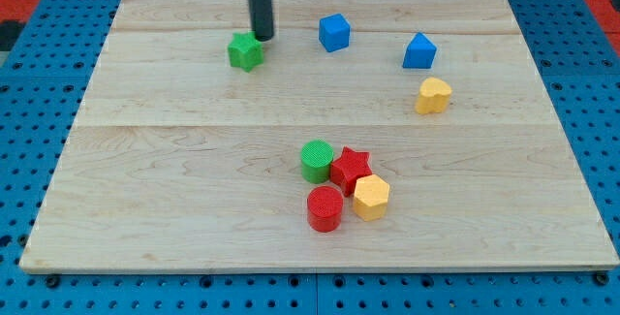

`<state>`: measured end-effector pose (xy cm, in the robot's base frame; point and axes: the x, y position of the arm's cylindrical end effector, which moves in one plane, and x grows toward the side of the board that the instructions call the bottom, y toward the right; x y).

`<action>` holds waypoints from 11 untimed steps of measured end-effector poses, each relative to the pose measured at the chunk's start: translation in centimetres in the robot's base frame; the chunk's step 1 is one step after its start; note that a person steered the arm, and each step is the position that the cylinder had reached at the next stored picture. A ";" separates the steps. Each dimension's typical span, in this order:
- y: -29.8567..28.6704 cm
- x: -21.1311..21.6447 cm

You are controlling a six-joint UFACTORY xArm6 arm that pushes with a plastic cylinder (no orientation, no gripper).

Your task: Place the green star to the center of the board

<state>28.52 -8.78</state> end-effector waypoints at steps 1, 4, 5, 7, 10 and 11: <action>1.6 3.8; -5.9 3.7; -5.0 7.4; -8.2 2.4; -5.6 5.2; -8.3 0.9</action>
